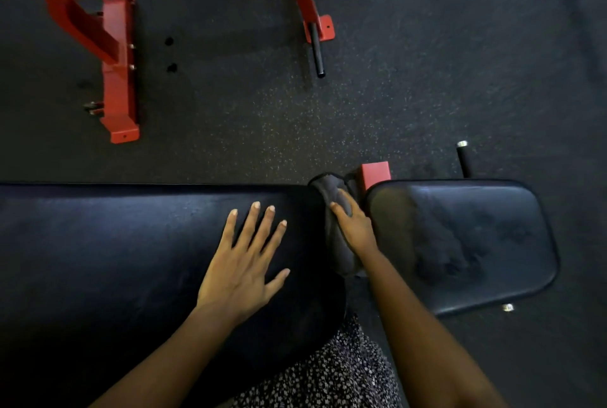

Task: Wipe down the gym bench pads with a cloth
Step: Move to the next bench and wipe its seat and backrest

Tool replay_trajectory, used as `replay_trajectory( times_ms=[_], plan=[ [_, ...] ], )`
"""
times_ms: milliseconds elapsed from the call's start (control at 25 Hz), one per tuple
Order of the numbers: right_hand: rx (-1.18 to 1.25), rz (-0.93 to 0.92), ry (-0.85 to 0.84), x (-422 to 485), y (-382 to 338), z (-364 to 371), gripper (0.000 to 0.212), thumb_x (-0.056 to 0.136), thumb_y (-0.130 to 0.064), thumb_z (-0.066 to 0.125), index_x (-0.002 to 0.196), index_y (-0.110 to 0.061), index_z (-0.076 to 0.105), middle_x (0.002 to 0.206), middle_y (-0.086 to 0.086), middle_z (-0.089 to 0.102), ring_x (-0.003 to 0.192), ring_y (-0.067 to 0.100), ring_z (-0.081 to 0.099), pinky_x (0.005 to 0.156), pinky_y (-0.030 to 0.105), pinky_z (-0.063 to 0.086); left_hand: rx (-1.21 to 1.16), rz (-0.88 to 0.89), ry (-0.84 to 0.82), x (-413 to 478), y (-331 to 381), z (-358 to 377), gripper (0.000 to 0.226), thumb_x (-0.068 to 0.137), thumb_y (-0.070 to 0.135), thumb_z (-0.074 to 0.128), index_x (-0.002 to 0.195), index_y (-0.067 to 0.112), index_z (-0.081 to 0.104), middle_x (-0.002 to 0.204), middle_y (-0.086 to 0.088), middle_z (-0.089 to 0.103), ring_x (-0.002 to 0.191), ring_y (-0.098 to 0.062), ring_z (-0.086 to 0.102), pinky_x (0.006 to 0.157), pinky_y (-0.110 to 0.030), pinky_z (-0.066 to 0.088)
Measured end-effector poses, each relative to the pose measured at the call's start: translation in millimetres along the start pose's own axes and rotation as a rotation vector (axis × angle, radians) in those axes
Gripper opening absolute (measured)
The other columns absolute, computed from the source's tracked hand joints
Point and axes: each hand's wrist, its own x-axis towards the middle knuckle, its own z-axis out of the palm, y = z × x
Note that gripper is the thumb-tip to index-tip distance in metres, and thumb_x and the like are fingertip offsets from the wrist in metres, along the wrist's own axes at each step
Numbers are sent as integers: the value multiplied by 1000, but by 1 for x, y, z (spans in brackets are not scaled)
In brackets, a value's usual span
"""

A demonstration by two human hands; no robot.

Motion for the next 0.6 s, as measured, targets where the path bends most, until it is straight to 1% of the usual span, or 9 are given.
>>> replay_trajectory(
  times_ms=[120, 200, 240, 320, 360, 400, 440, 520, 600],
  plan=[
    [-16, 33, 22, -35, 14, 2, 53, 94, -33, 49, 144, -30, 30, 149, -3, 36, 134, 25, 35, 107, 29, 26, 4, 16, -17, 1, -1, 0, 74, 85, 59, 22, 141, 13, 35, 149, -16, 32, 141, -35, 21, 114, -56, 12],
    [-1, 73, 41, -66, 26, 0, 54, 94, -30, 51, 144, -29, 31, 147, -1, 39, 133, 25, 38, 107, 31, 28, 6, 16, -53, 0, 0, -6, 74, 85, 59, 19, 141, 14, 34, 149, -16, 32, 142, -35, 21, 115, -56, 11],
    [0, 90, 38, -75, 33, 1, 54, 93, -28, 53, 143, -29, 33, 145, 1, 41, 131, 26, 40, 107, 32, 29, 26, -4, -80, 3, -1, -4, 74, 86, 60, 16, 143, 15, 30, 151, -15, 29, 143, -35, 17, 115, -55, 7],
    [-33, 118, 63, -103, 38, -6, 53, 89, -24, 57, 139, -28, 40, 141, 5, 47, 128, 26, 44, 107, 34, 33, 58, -15, -89, 4, 1, -6, 72, 89, 60, 11, 147, 17, 13, 156, -14, 13, 145, -34, 2, 115, -54, -5],
    [-64, 123, 84, -116, 35, -10, 52, 88, -22, 59, 137, -28, 44, 139, 6, 50, 126, 26, 46, 105, 33, 35, 64, -13, -99, 4, 1, -7, 72, 90, 60, 11, 148, 18, 5, 157, -12, 3, 145, -33, -5, 114, -54, -10],
    [-107, 114, 112, -131, 31, -15, 50, 87, -21, 60, 135, -28, 47, 136, 6, 53, 124, 26, 48, 102, 32, 37, 61, -7, -102, 3, 1, -11, 72, 91, 61, 14, 148, 18, 1, 158, -11, -2, 144, -33, -9, 114, -54, -12],
    [-151, 100, 139, -147, 26, -20, 49, 86, -21, 60, 133, -30, 50, 134, 6, 54, 122, 27, 49, 100, 33, 38, 44, 6, -108, 2, 1, -14, 72, 92, 60, 16, 149, 18, 3, 158, -11, -2, 144, -32, -10, 114, -53, -12],
    [-233, 56, 181, -181, 19, -29, 48, 84, -22, 61, 130, -33, 52, 132, 5, 56, 120, 27, 51, 97, 34, 41, -42, 41, -112, -3, -1, -24, 67, 94, 56, 21, 149, 19, 11, 158, -7, 5, 145, -29, -5, 115, -49, -10],
    [-292, -14, 189, -218, 13, -37, 49, 82, -22, 62, 129, -33, 53, 130, 5, 57, 119, 23, 52, 95, 28, 40, -155, 87, -117, -18, -5, -29, 61, 96, 49, 28, 148, 19, 16, 158, -4, 12, 146, -25, 0, 116, -45, -7]
  ],
)
